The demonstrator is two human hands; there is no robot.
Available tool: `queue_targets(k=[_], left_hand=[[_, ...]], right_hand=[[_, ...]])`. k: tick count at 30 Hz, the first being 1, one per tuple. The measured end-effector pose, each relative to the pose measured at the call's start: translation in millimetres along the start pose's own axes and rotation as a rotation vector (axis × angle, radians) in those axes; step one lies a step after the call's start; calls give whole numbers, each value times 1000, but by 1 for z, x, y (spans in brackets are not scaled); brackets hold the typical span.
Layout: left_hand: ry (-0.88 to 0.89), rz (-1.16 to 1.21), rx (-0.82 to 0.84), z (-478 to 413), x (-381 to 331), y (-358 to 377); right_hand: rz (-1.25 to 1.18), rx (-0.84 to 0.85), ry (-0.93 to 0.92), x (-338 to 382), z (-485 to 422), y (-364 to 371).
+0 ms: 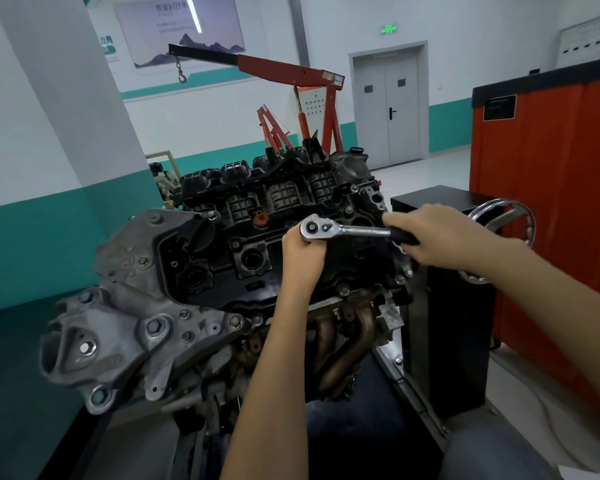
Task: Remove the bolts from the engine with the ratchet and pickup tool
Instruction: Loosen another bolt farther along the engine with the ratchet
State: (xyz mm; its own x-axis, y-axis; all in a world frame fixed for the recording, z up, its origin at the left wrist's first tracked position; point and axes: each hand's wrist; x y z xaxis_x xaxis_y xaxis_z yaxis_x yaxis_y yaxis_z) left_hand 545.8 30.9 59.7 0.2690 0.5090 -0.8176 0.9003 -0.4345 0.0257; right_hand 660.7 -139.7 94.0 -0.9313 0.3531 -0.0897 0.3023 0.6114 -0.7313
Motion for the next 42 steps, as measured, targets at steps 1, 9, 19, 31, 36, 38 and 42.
queue_targets(k=[1,9,19,31,36,38,42], left_hand=[[-17,40,-31,1,2,-2],[-64,40,-120,6,0,8],[39,-32,55,-2,0,0],[-106,151,-173,9,2,17],[-185,129,-146,1,-2,10],[-113,97,-90,3,-3,7],[13,-40,15,1,1,6]], right_hand=[[-24,-32,35,10,6,5],[-883,-202,699,155,67,74],[-305,109,140,16,30,12],[-761,-170,642,118,74,73],[-892,-208,685,149,66,78],[-794,-106,538,115,68,63],[-427,83,266,23,45,24]])
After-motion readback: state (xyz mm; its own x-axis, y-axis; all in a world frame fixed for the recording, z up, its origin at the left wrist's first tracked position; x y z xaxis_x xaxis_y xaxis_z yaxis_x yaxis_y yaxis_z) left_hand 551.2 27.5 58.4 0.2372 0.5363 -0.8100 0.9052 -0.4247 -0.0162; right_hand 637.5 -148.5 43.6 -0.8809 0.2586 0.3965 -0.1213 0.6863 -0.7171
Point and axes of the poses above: each hand's wrist, its own z-axis away from the middle knuckle, its own y-axis out of the palm, x = y × z, and after that the axes turned 15 degrees about -x, right-handed
